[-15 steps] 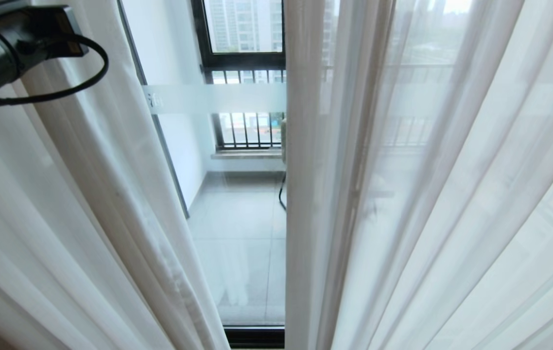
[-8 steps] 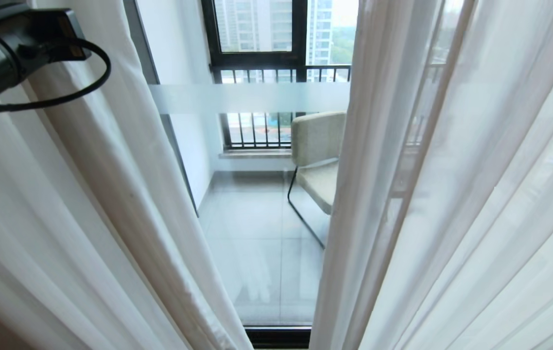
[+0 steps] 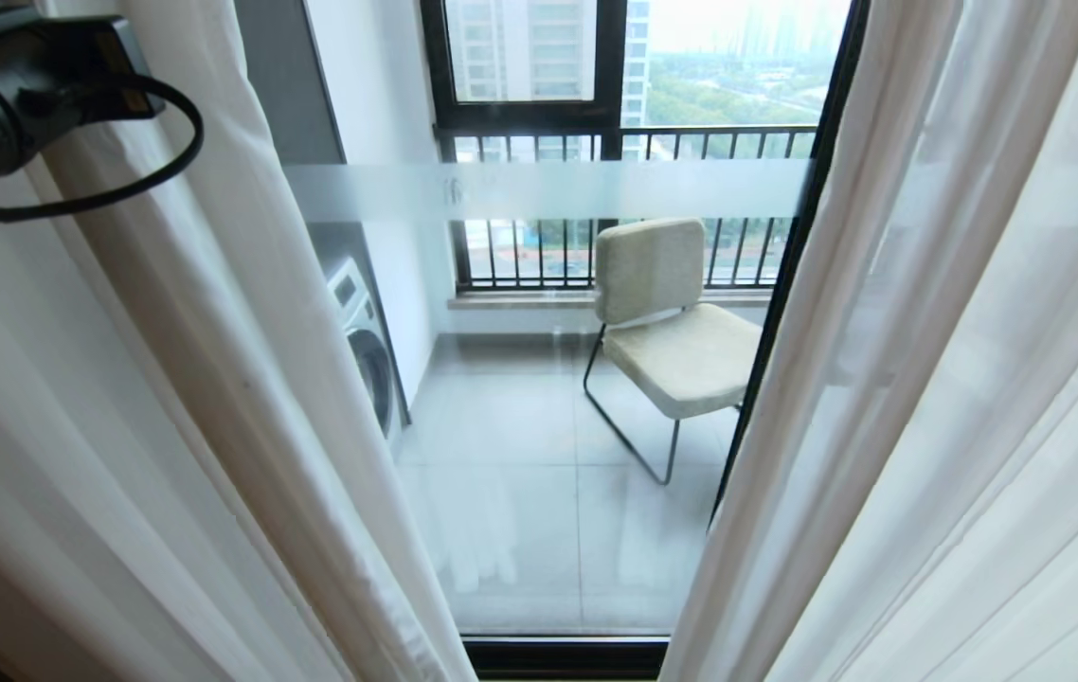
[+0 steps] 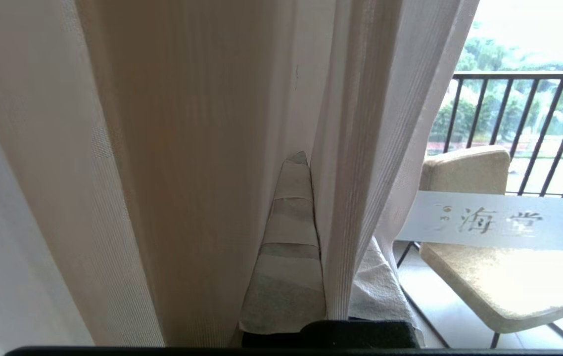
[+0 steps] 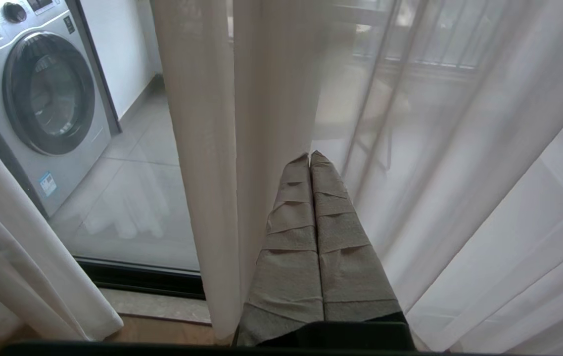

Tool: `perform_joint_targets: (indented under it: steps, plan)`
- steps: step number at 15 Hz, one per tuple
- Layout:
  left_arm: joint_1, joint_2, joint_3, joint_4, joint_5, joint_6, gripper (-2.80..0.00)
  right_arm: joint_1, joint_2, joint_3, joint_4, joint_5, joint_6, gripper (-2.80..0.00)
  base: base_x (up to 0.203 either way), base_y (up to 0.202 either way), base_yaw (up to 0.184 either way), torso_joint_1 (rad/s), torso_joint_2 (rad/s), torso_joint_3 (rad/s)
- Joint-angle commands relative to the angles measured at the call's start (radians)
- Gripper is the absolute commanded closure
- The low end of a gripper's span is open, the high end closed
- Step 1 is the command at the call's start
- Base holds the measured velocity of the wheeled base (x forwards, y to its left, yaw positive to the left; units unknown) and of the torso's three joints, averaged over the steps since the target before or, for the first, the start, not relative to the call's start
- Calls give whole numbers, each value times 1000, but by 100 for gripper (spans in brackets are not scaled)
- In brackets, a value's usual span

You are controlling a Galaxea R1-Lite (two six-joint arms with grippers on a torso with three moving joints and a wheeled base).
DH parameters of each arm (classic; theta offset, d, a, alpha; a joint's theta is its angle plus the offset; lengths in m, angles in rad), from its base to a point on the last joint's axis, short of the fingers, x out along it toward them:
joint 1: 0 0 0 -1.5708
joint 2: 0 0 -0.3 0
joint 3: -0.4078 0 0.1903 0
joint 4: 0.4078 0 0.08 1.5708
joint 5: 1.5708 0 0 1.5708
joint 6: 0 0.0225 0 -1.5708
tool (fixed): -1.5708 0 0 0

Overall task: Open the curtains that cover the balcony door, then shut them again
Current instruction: Pull the inner curtains open on both sides

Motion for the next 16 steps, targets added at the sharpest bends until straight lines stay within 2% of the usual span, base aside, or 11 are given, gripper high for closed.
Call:
perform_joint_targets:
  steps: [1,7,16]
  plan:
    - [0,-7,10,-3,2,1,0,0,0,0,0,1,-1,0,0,189,-1,2,2,3]
    - [0,-67,87,-3,2,-1,0,0,0,0,0,1,-1,0,0,193,-1,2,3,2]
    - [3,-92,128,-3,3,-15,0,0,0,0,0,1,-1,0,0,193,0,2,2,2]
